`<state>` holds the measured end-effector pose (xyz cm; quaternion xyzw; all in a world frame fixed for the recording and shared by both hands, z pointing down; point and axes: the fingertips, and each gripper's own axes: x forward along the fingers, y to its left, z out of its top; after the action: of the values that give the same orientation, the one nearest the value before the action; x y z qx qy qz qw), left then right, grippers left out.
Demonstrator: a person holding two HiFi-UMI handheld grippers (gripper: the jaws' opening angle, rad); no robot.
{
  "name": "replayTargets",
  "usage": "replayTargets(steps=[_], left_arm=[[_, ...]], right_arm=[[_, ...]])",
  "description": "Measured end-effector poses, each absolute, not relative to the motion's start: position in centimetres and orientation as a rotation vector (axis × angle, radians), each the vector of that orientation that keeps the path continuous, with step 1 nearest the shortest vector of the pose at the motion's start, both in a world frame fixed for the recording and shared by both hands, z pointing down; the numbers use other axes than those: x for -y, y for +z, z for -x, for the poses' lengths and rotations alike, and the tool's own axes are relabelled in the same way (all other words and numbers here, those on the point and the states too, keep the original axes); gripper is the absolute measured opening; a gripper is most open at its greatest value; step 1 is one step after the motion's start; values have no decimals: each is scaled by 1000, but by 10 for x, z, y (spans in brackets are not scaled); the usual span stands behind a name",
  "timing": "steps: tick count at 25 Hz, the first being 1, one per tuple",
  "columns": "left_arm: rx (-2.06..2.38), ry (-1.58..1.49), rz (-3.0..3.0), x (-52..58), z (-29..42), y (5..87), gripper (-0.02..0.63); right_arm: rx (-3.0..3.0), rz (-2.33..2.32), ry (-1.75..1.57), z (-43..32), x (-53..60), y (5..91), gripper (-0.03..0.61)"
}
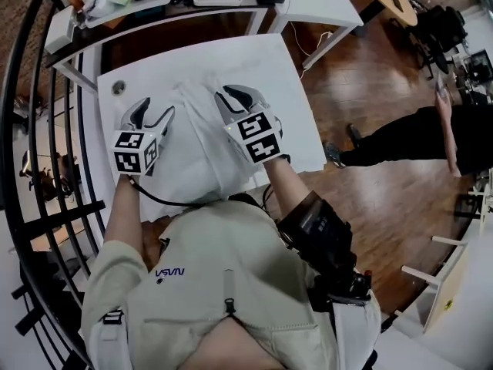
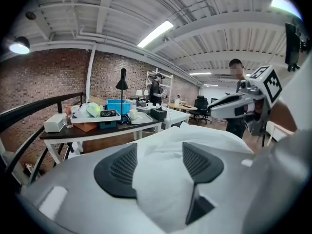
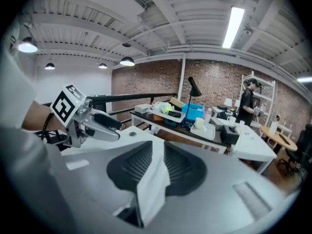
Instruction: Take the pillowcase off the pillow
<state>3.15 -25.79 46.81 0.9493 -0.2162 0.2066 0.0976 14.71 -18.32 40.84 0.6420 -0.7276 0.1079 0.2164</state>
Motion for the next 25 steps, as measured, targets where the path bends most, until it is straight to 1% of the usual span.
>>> replayTargets(steps=[2,3,5,7,8,9,11,13,14,16,17,18,20,21,25], left_arm=[[650,659,-2792,265,-40,476,302],[648,694,-2778,270,-45,483,306],[631,784,-2741,275,-53,503,312],[594,885,-2707,271,-57,525,303],[564,931,-2695,266,-59,533,270],[530,966,-2692,257,-61,538,223],[480,993,-2708,240,-64,540,108],[459,985,-2729,227,-62,537,35],[452,978,-2738,220,-57,535,21],[439,968,-2753,207,-43,529,15],[437,956,-2760,201,-36,524,15],[441,934,-2765,196,-30,518,14],[461,862,-2770,193,-24,503,14],[479,818,-2775,194,-22,495,14],[620,639,-2803,203,-9,462,14]], right_arm=[[2009,-1731,317,-155,203,418,71],[2003,-1699,329,-158,215,425,94],[2002,-1623,359,-159,235,438,119],[2018,-1537,393,-154,250,453,142],[2025,-1495,413,-151,257,460,149],[2027,-1458,435,-150,262,468,161],[2019,-1399,471,-146,273,481,170],[2028,-1328,483,-134,286,492,188],[2030,-1278,486,-123,290,501,190],[1997,-1150,498,-102,288,528,190],[1965,-1083,490,-95,284,541,187],[1935,-1034,457,-90,281,548,167],[1899,-1019,361,-92,280,545,32],[1883,-1044,327,-98,281,539,15],[1819,-1252,234,-144,285,504,12]])
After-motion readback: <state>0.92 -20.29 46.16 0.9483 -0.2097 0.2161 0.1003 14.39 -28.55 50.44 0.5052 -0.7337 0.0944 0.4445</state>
